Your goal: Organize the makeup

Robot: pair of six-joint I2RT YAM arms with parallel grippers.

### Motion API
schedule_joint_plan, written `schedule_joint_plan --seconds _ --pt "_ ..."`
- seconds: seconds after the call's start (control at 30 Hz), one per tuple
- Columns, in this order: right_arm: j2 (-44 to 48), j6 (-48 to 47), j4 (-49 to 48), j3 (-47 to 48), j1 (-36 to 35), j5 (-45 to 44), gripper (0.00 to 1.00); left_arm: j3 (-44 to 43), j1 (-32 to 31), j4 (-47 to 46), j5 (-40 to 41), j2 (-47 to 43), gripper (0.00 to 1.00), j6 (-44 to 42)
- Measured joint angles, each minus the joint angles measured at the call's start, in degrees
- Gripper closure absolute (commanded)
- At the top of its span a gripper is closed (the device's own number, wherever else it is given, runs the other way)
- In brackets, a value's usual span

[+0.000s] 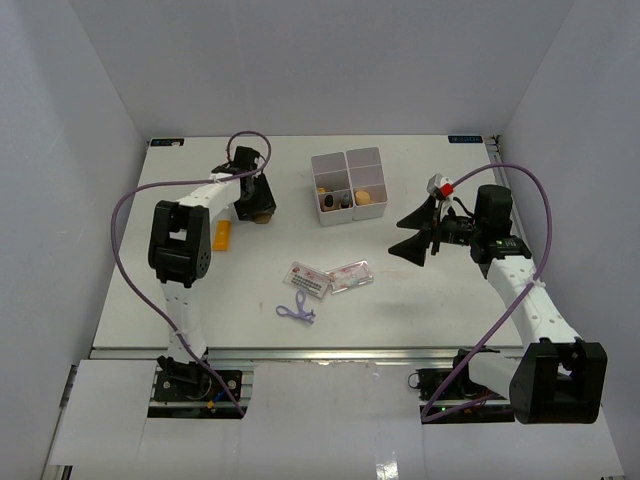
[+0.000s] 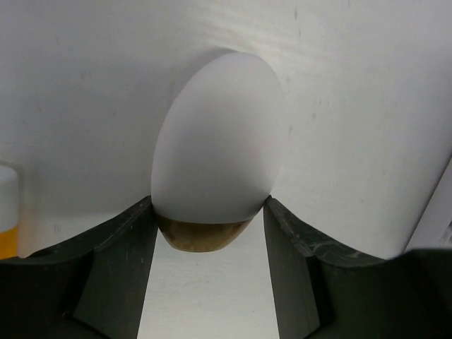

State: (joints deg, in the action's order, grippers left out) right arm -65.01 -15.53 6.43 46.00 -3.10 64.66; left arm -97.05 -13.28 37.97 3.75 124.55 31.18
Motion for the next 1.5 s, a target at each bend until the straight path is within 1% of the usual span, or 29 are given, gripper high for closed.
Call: schedule_joint_plan --seconds 0.07,0.17,0.27,0.37,0.5,0.6,0.87,1.3,1.5 --pt "0.2 0.15 -0.39 -0.04 0.12 0.01 0.07 6.52 0.09 -2.9 -2.66 -4.07 0.67 -2.24" --pt "0.55 0.18 -0.69 -0.07 0.22 0.0 0.07 13.78 0.05 -5.2 -6.77 -8.81 0.64 -5.39" --pt "0.78 0.27 -1.08 -0.34 0.39 -0.02 0.07 19.7 -0.1 -7.98 -9.96 -12.63 0.57 -8.51" --pt "0.85 0.36 -1.28 -0.92 0.49 -0.2 0.07 22.74 -0.6 -10.02 -10.82 -14.61 0.47 -11.26" --pt "0.85 0.35 -1.52 -1.04 0.48 -0.23 0.07 24.18 -1.59 -11.51 -10.26 -15.65 0.35 -13.93" --pt "0.85 0.35 -1.56 -1.1 0.49 -0.27 0.07 24.5 -2.39 -11.51 -8.68 -15.67 0.28 -15.0" --pt "0.85 0.33 -1.63 -1.25 0.49 -0.47 0.07 24.09 -3.45 -10.87 -5.64 -15.36 0.25 -15.43" --pt "0.85 0.33 -1.8 -1.35 0.49 -0.47 0.07 18.58 -4.98 -9.68 -0.92 -11.24 0.24 -18.53" --pt "0.85 0.32 -1.94 -1.45 0.51 -0.47 0.07 16.65 -6.93 -9.33 3.19 -9.48 0.23 -19.93"
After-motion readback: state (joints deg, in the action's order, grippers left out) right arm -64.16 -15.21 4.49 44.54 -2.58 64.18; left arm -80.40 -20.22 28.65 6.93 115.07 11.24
